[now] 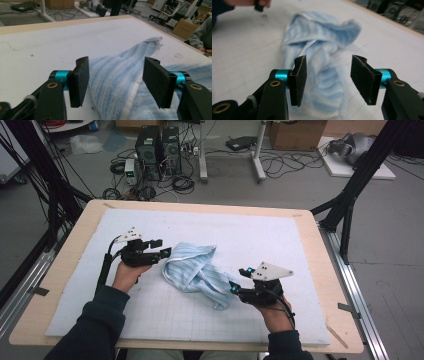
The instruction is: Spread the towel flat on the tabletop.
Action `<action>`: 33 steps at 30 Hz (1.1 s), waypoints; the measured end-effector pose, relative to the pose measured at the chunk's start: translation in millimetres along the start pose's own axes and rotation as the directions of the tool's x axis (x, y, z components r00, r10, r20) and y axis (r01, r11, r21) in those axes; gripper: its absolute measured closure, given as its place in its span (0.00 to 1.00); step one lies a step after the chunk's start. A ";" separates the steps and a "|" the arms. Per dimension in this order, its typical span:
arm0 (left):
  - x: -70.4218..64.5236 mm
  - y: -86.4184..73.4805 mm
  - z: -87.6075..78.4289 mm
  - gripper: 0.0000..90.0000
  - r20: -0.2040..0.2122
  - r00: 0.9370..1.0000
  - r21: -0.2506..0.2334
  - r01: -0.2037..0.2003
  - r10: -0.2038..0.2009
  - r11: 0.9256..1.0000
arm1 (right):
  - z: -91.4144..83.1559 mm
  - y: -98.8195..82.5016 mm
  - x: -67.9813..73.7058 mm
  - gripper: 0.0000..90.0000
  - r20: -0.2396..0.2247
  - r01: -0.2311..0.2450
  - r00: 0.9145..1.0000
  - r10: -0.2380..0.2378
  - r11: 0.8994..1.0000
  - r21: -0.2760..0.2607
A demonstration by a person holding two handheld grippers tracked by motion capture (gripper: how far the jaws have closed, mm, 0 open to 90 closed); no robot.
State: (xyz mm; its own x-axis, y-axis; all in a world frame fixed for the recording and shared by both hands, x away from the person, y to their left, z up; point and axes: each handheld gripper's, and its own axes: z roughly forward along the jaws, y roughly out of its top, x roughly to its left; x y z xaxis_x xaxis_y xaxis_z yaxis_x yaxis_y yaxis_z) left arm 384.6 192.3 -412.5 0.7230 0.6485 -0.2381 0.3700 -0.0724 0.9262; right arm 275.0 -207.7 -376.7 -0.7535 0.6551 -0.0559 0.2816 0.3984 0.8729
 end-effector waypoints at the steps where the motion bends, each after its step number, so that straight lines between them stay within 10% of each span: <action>1: -1.1 -0.8 -2.7 0.39 0.004 1.000 -0.005 0.001 -0.001 1.000 | 0.2 3.2 -1.6 0.52 0.011 -0.009 1.000 0.009 1.000 -0.015; 9: -3.5 -7.1 -17.8 0.34 0.001 1.000 -0.030 -0.028 0.028 0.999 | 22.1 24.3 -11.1 0.64 0.016 -0.018 1.000 0.018 1.000 -0.020; 16: 6.3 -8.2 -26.1 0.35 -0.015 1.000 -0.037 -0.010 0.010 0.999 | 67.3 43.3 -9.9 0.75 -0.050 0.003 0.999 0.001 0.996 0.089; 26: 8.6 -10.6 -23.8 0.38 -0.011 1.000 -0.027 -0.009 0.009 1.000 | 154.5 50.7 -30.5 0.40 -0.068 -0.070 0.993 0.093 0.956 0.285; 28: 9.1 -10.7 -23.6 0.38 -0.006 1.000 -0.029 -0.003 0.003 1.000 | 171.9 51.8 -30.5 0.46 -0.088 -0.057 0.992 0.091 0.941 0.333; 30: 9.9 -10.6 -24.2 0.39 -0.009 1.000 -0.030 -0.005 0.005 1.000 | 185.9 52.3 -30.2 0.74 -0.136 -0.009 0.988 0.067 0.922 0.388; 33: 10.4 -9.8 -26.8 0.40 -0.010 1.000 -0.037 -0.001 0.001 0.999 | 190.7 59.0 -29.4 0.91 -0.164 0.063 0.986 0.003 0.916 0.397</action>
State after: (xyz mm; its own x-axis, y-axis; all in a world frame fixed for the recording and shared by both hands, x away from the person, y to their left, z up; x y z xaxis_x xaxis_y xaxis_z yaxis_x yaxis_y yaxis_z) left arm 372.8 220.1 -416.3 0.7177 0.6557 -0.2344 0.3469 -0.0448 0.9368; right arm 427.1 -81.0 -416.0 -0.8397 0.5424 0.0273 0.4465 0.6608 0.6033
